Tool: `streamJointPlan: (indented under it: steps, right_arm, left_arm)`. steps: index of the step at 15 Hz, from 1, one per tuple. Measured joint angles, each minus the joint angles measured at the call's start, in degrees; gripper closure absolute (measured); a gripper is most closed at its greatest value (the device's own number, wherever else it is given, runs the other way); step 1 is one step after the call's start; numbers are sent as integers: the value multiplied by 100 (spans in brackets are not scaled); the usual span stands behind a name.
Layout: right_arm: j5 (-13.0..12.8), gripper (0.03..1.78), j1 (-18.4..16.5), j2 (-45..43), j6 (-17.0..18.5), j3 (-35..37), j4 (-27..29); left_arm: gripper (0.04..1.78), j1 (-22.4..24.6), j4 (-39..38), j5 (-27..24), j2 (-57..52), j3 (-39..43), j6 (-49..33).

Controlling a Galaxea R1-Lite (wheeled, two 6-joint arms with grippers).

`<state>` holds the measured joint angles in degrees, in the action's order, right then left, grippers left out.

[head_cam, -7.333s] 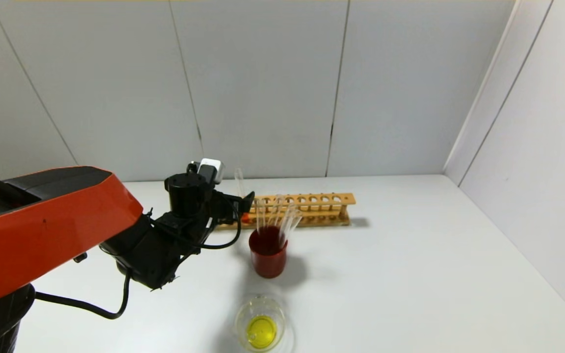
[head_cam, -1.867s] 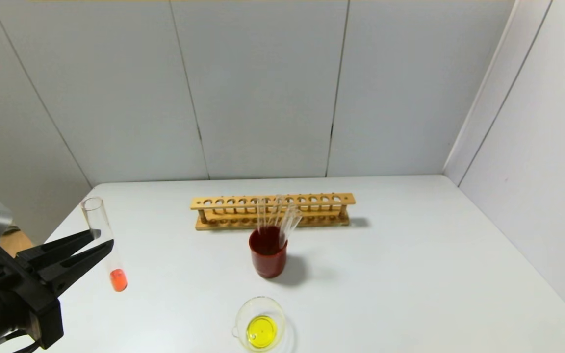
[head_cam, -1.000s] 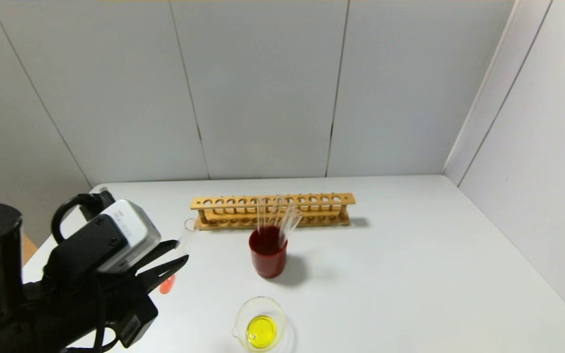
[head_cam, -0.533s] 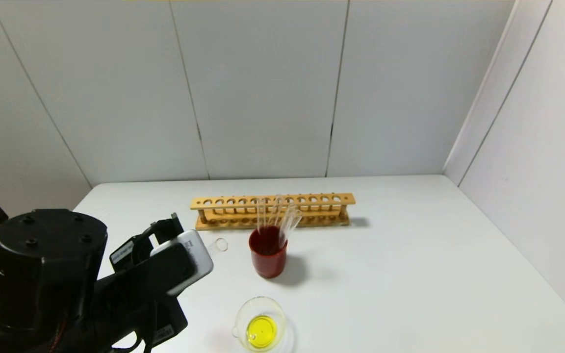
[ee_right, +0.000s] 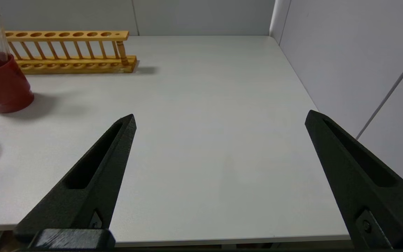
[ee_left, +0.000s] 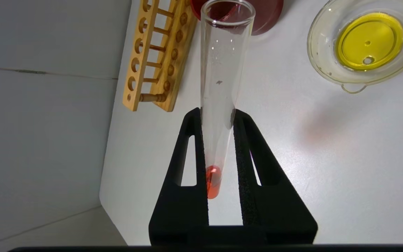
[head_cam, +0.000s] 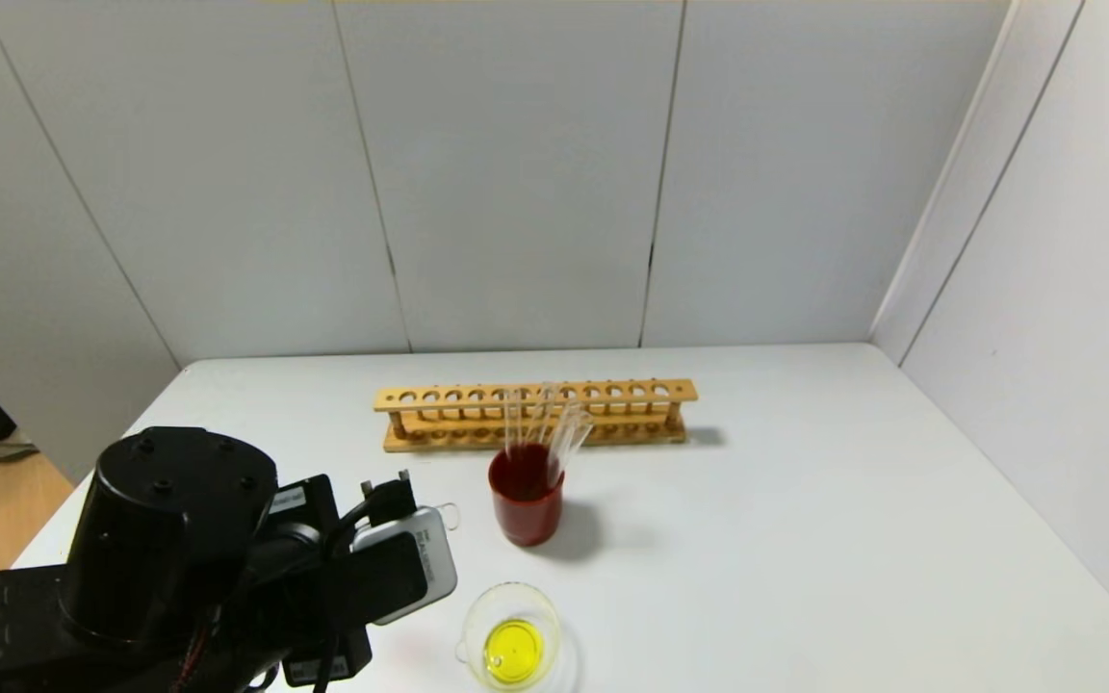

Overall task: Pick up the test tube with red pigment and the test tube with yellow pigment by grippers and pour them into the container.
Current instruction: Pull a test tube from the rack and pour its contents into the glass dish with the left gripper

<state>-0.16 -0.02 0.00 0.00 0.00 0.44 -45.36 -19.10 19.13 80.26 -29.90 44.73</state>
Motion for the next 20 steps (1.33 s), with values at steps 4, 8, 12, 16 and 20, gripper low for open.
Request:
streamJointPlan:
  steps: [4,8,12,16,20]
  right_arm:
    - [0,11,0,0,0,0,0]
    - [0,11,0,0,0,0,0]
    - [-2,11,0,0,0,0,0]
    - [-2,11,0,0,0,0,0]
    - [0,11,0,0,0,0,0]
  left_arm:
    - [152,-96,1,-2,271,-118,229]
    - [152,-221,37,52,527,-134,299]
    - [152,-319,191,391,708,-155,599]
    - [152,-340,362,507,852,-273,828]
    - [152,-480,439,874,1069,-345,1034]
